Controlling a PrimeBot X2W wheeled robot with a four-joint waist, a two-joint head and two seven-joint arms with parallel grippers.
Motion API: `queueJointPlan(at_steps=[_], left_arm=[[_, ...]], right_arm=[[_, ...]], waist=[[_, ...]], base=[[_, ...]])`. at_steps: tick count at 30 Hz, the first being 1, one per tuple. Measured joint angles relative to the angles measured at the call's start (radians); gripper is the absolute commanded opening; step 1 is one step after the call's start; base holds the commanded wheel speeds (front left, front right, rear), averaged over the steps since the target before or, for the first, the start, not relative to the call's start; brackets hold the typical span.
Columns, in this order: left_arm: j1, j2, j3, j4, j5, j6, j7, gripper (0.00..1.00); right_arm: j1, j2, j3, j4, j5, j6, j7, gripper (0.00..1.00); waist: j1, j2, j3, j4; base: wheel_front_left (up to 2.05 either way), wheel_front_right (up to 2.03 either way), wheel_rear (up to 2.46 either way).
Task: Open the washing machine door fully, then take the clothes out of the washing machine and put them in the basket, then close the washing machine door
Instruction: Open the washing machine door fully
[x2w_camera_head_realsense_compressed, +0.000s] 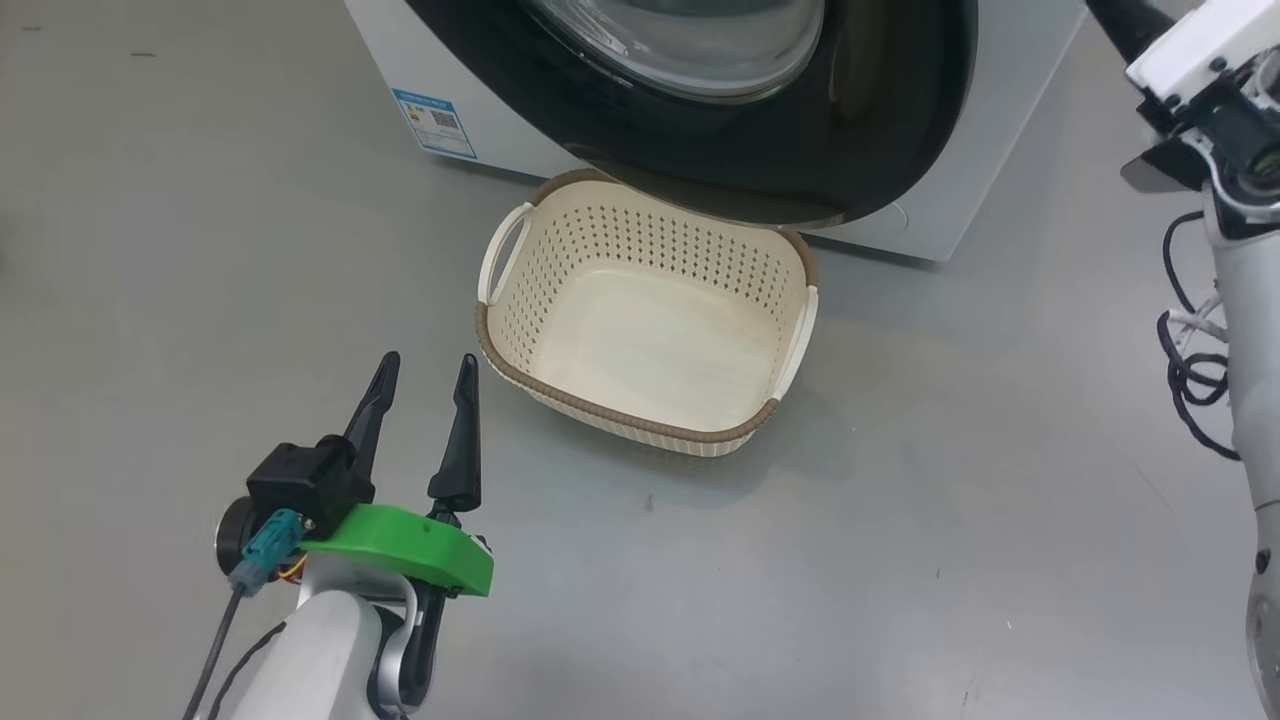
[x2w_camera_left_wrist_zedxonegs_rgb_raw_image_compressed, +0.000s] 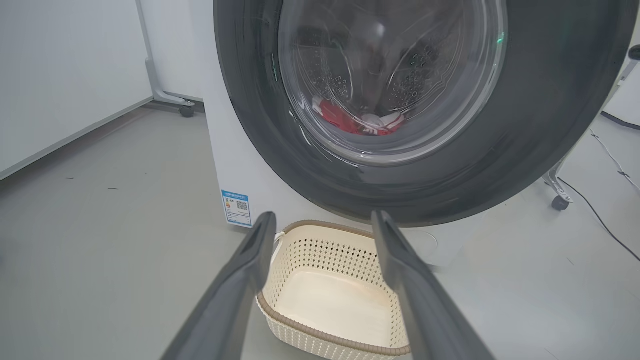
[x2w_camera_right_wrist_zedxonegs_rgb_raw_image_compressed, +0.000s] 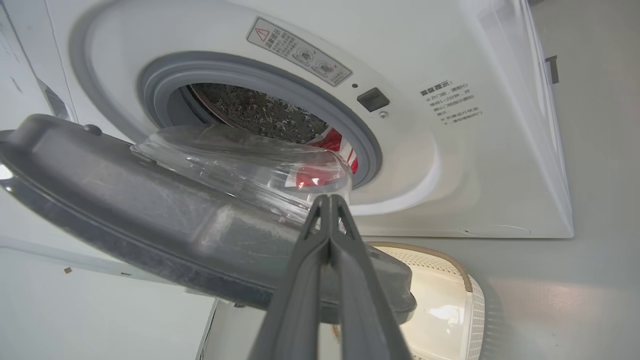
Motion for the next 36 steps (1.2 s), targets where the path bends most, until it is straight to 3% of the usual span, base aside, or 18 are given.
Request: queueJointPlan(at_steps=[6,16,30,32,33,36], left_arm=[[0.015,0.000,0.031,0.004,0.000,-0.001,0.000,1.00],[0.072,0.002,0.085,0.010,0.012,-0.008,0.000,1.00],[0.143,0.003,0.127,0.003,0.019,-0.017,0.000,1.00],[0.149,0.003,0.129,0.001,0.019,-0.023,0.000,1.00],[0.149,0.003,0.129,0.001,0.020,-0.023,0.000,1.00],[0.150,0.003,0.137,-0.007,0.027,-0.026,0.000,1.00]], right_arm=[[0.083,-0.039,0.081,-0.052,-0.121,0.000,-0.098,0.00],[0.255,-0.048,0.181,-0.161,-0.242,-0.001,-0.319,0.00],[0.515,-0.031,0.171,-0.191,-0.304,-0.005,-0.553,0.00],[0.538,-0.034,0.170,-0.202,-0.325,-0.021,-0.583,0.80],[0.549,-0.036,0.169,-0.207,-0.334,-0.030,-0.599,1.00],[0.583,-0.038,0.170,-0.216,-0.355,-0.047,-0.632,1.00]], waist=[[0.0000,0.0000,-0.039,-0.016],[0.0000,0.0000,-0.124,-0.061],[0.0000,0.0000,-0.215,-0.125],[0.0000,0.0000,-0.222,-0.133],[0.0000,0.0000,-0.224,-0.136],[0.0000,0.0000,-0.229,-0.142]], base=[[0.00,0.00,0.00],[0.00,0.00,0.00],[0.00,0.00,0.00],[0.00,0.00,0.00],[0.00,0.00,0.00],[0.00,0.00,0.00]])
